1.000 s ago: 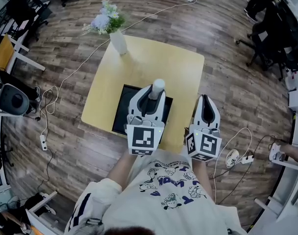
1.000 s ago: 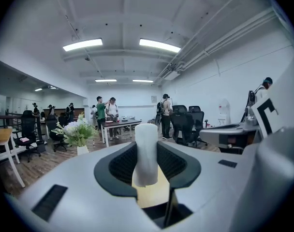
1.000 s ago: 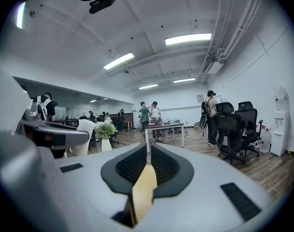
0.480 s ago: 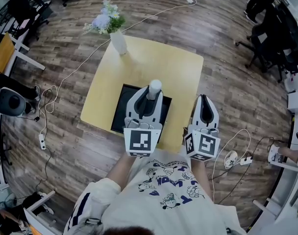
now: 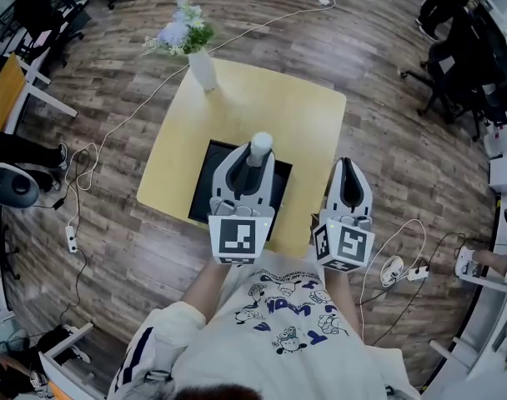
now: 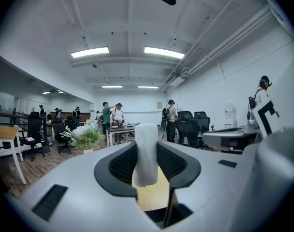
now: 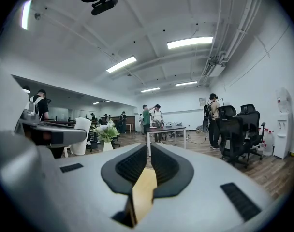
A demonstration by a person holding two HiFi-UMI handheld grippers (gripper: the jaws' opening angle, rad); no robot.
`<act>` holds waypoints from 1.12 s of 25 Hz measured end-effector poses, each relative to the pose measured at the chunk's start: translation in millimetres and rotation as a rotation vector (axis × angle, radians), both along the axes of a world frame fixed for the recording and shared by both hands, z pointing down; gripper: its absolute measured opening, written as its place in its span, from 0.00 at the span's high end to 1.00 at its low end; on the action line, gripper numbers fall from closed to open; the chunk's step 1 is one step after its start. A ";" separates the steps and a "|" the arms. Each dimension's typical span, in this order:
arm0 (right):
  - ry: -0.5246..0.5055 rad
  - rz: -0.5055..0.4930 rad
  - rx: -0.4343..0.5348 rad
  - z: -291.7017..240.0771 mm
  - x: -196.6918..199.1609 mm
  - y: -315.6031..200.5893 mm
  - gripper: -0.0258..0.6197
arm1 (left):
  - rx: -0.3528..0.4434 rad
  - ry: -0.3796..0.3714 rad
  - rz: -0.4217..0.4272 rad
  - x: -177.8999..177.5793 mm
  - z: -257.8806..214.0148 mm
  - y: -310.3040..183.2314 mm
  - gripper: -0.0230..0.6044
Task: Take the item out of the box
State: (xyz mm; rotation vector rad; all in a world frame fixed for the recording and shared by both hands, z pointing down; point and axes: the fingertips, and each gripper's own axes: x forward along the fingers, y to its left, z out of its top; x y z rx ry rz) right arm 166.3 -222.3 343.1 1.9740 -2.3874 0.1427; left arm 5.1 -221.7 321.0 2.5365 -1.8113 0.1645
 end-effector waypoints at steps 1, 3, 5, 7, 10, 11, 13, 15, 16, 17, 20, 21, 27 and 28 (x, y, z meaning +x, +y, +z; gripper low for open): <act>0.001 0.000 0.000 -0.2 0.3 0.1 0.89 | 0.002 0.000 -0.002 -0.3 -0.7 0.2 0.75; 0.004 0.000 0.001 -0.1 0.4 0.4 0.89 | 0.004 0.001 -0.003 -1.0 -1.0 0.9 0.75; 0.007 -0.001 0.002 0.3 -0.2 0.6 0.89 | 0.004 0.001 -0.001 -1.7 -0.4 1.7 0.75; 0.012 -0.004 0.003 0.1 -0.5 0.5 0.89 | 0.003 0.000 0.000 -1.2 0.0 1.9 0.75; 0.012 -0.008 0.004 -1.1 -0.9 -0.3 0.89 | 0.003 -0.002 0.002 -0.3 -0.3 1.4 0.75; 0.012 -0.007 0.005 -1.4 -1.1 -0.4 0.89 | 0.003 -0.003 0.003 -0.1 -0.3 1.4 0.75; 0.012 -0.007 0.005 -1.3 -1.3 -0.7 0.89 | 0.000 -0.004 0.005 0.4 0.1 1.3 0.75; 0.011 -0.007 0.004 -0.7 -1.6 -0.8 0.89 | -0.003 -0.006 0.007 1.0 1.2 1.3 0.75; 0.011 -0.008 0.003 -0.4 -1.7 -0.8 0.89 | -0.004 -0.007 0.007 1.4 1.7 1.3 0.75; 0.011 -0.009 0.003 -0.3 -1.7 -0.9 0.89 | -0.005 -0.008 0.007 1.9 2.1 1.3 0.75; 0.011 -0.009 0.002 -0.1 -2.1 -1.7 0.89 | -0.006 -0.005 0.007 2.2 2.5 0.8 0.75; 0.010 -0.009 0.002 0.0 -2.4 -2.0 0.89 | -0.006 -0.005 0.007 1.9 2.6 0.4 0.75; 0.007 -0.010 -0.002 1.4 -3.4 -2.9 0.89 | -0.009 -0.006 0.006 1.8 3.6 -1.4 0.75; 0.007 -0.010 -0.003 1.5 -3.3 -3.3 0.89 | -0.009 -0.006 0.005 2.0 3.4 -2.0 0.75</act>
